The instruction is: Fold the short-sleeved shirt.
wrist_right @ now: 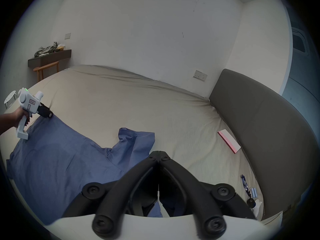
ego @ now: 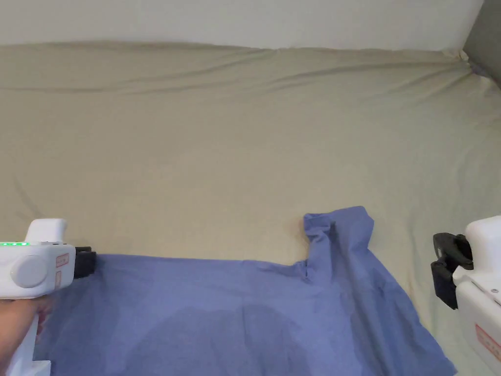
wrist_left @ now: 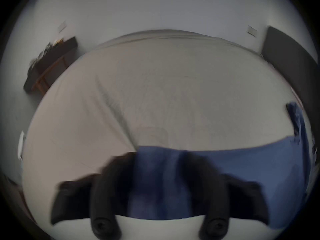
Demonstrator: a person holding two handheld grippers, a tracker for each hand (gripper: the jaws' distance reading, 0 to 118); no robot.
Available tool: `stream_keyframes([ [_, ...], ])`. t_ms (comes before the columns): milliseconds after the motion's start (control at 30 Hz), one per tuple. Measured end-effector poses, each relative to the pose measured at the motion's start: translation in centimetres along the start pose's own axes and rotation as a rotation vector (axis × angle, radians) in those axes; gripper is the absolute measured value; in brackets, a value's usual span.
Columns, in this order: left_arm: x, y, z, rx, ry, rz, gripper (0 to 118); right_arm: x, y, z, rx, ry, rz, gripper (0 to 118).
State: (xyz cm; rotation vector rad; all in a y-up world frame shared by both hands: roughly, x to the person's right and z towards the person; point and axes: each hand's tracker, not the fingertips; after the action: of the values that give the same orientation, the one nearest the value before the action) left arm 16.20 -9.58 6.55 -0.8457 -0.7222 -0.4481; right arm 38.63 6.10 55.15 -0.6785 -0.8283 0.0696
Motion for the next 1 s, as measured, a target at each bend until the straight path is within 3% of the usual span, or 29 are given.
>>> stream_keyframes([
  [67,0.7,0.3,1.2,-0.002,0.031,-0.114,0,0.0,-0.1,-0.8,-0.019,0.002,0.015,2],
  [200,0.9,0.1,5.7,0.098,0.05,-0.131,0,0.8,0.0,-2.8,-0.07,0.037,-0.005,3],
  [267,0.5,-0.1,8.3,0.148,0.056,-0.118,0,1.4,0.0,-4.3,-0.112,0.075,-0.039,11],
  [300,0.3,-0.4,9.6,0.166,0.051,-0.105,0,1.7,0.0,-5.2,-0.13,0.091,-0.047,31],
  [367,-0.2,-1.3,12.3,0.203,0.052,-0.079,0,2.3,-0.1,-7.5,-0.198,0.116,-0.053,89],
  [400,-0.4,-1.7,13.4,0.212,0.053,-0.073,0,2.4,-0.3,-8.8,-0.232,0.151,-0.06,103],
  [567,-0.9,-4.7,17.4,0.246,0.089,-0.074,0,2.7,-3.1,-16.0,-0.417,0.199,-0.075,103],
  [700,-0.9,-7.0,18.5,0.231,0.11,-0.081,0,1.6,-6.0,-20.5,-0.543,0.168,-0.095,103],
  [867,-0.8,-8.9,18.4,0.192,0.121,-0.088,0,0.3,-6.3,-20.3,-0.51,0.162,-0.068,101],
  [900,-0.8,-9.0,18.4,0.187,0.121,-0.087,0,0.3,-6.2,-20.1,-0.506,0.179,-0.063,92],
  [967,-0.4,-9.4,18.3,0.185,0.124,-0.083,0,0.1,-5.9,-19.4,-0.494,0.26,-0.092,62],
  [1000,-0.3,-9.6,18.4,0.185,0.127,-0.083,0,-0.3,-5.8,-19.0,-0.492,0.238,-0.077,33],
])
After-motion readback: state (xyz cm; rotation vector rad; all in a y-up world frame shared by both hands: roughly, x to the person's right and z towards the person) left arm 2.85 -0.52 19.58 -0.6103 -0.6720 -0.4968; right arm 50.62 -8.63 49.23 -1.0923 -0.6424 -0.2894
